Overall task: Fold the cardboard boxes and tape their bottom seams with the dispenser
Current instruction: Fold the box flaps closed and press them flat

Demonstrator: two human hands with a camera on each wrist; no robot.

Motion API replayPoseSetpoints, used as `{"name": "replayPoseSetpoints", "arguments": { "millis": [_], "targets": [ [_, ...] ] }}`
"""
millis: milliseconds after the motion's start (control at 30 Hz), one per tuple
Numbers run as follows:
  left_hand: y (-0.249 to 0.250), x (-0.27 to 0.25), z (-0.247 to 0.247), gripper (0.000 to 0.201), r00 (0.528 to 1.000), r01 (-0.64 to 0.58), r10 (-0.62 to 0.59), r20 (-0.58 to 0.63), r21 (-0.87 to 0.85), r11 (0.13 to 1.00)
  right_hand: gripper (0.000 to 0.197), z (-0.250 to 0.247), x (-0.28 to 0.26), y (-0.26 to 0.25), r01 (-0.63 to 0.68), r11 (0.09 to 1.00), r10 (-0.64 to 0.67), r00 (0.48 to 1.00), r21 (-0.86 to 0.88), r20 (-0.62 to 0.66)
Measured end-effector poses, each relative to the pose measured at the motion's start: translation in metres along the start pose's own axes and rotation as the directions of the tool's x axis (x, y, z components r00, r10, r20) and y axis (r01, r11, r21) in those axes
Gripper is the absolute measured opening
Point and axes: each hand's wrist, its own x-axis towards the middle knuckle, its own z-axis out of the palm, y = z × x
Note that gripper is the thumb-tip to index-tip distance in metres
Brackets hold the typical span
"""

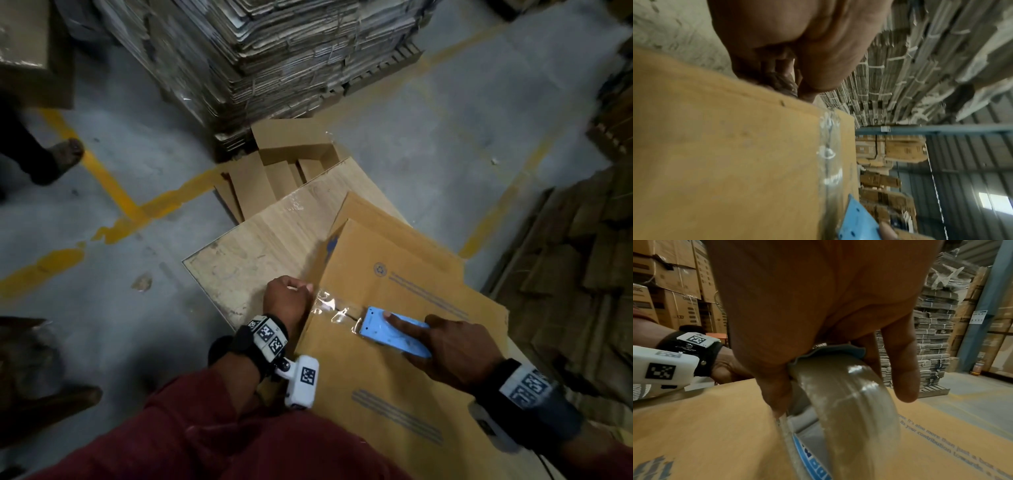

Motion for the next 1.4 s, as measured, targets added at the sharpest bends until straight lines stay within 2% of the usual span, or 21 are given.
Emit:
{"name": "replayPoseSetpoints", "arguments": {
  "millis": [100,167,267,300,400,467,533,600,667,733,767,833,867,900,933,967,1033,1067,1133,1200,1400],
  "targets": [
    [0.0,0.0,0.0,0.017,0.997,-0.072,0.075,-0.022,0.096,0.993,0.068,-0.004,0.003,-0.005,-0.011,1.0,0.011,1.0,0.009,-0.01],
    [0.0,0.002,-0.002,0.032,0.998,-0.057,0.053,0.023,0.205,0.977,0.067,-0.001,0.007,-0.005,-0.061,0.998,0.061,0.998,0.017,0.022],
    [-0.009,0.003,-0.021,0.092,0.973,0.123,-0.199,0.118,0.464,0.877,0.07,-0.003,0.011,-0.01,-0.031,1.0,0.031,1.0,-0.004,-0.004],
    [-0.014,0.004,-0.029,0.094,0.959,0.147,-0.247,0.141,0.497,0.855,0.069,-0.002,0.012,-0.008,-0.015,0.999,0.014,1.0,-0.03,-0.007],
    [-0.018,0.009,-0.04,0.038,0.976,0.083,-0.18,0.123,0.553,0.829,0.067,-0.004,0.01,-0.005,0.001,0.999,-0.001,1.0,-0.035,0.003],
    [-0.002,0.0,-0.039,0.025,0.994,-0.027,-0.02,0.106,0.429,0.903,0.067,-0.003,0.01,-0.005,-0.01,1.0,0.01,1.0,-0.023,0.01],
    [0.032,-0.021,-0.034,0.03,0.992,-0.056,0.038,0.124,0.142,0.988,0.067,-0.002,0.009,-0.005,-0.011,1.0,0.012,1.0,-0.024,0.014],
    [0.071,-0.051,-0.031,0.061,0.953,0.034,-0.023,0.302,-0.032,0.999,0.067,-0.001,0.011,-0.005,-0.003,1.0,0.004,1.0,-0.022,0.01],
    [0.092,-0.071,-0.022,0.091,0.837,0.144,-0.133,0.531,0.02,0.989,0.068,-0.003,0.012,-0.005,0.013,1.0,-0.013,1.0,-0.027,0.0],
    [0.093,-0.079,-0.011,0.094,0.717,0.235,-0.219,0.662,0.066,0.97,0.068,-0.001,0.014,-0.004,0.029,0.999,-0.029,1.0,-0.02,0.0],
    [0.087,-0.078,-0.008,0.099,0.702,0.247,-0.254,0.665,0.107,0.963,0.068,0.0,0.014,-0.003,0.039,0.999,-0.04,0.999,-0.019,-0.005],
    [0.072,-0.065,-0.004,0.112,0.717,0.199,-0.296,0.631,0.221,0.955,0.069,0.002,0.016,-0.001,0.04,0.999,-0.04,0.999,0.004,-0.004],
    [0.067,-0.06,-0.002,0.118,0.756,0.135,-0.296,0.584,0.304,0.943,0.069,0.002,0.016,-0.001,0.039,0.999,-0.04,0.999,0.015,0.01],
    [0.063,-0.058,0.0,0.124,0.819,-0.022,-0.226,0.527,0.423,0.906,0.069,0.001,0.015,0.0,0.047,0.999,-0.047,0.999,0.02,0.014],
    [0.06,-0.058,0.004,0.129,0.856,-0.268,-0.08,0.512,0.569,0.777,0.069,-0.001,0.014,0.001,0.062,0.998,-0.062,0.998,0.021,0.013],
    [0.058,-0.064,0.007,0.132,0.819,-0.508,0.06,0.571,0.671,0.539,0.07,-0.003,0.014,0.002,0.084,0.996,-0.084,0.996,0.019,0.015],
    [0.053,-0.083,0.012,0.134,0.598,-0.797,0.148,0.788,0.604,0.01,0.072,-0.007,0.013,0.002,0.134,0.991,-0.134,0.991,-0.005,0.004],
    [0.044,-0.082,0.014,0.136,0.524,-0.835,0.092,0.847,0.532,-0.141,0.073,-0.011,0.012,0.003,0.154,0.988,-0.154,0.988,-0.022,0.013],
    [0.029,-0.072,0.012,0.137,0.492,-0.817,0.085,0.866,0.493,-0.299,0.071,-0.014,0.013,0.008,0.185,0.982,-0.184,0.982,-0.027,0.035],
    [0.021,-0.062,0.007,0.136,0.507,-0.774,0.082,0.858,0.495,-0.395,0.068,-0.013,0.01,0.014,0.195,0.981,-0.195,0.98,0.001,0.043],
    [0.024,-0.066,0.012,0.14,0.551,-0.709,0.019,0.834,0.48,-0.517,0.061,-0.002,-0.008,0.028,0.223,0.968,-0.218,0.975,0.112,-0.05]
  ]
}}
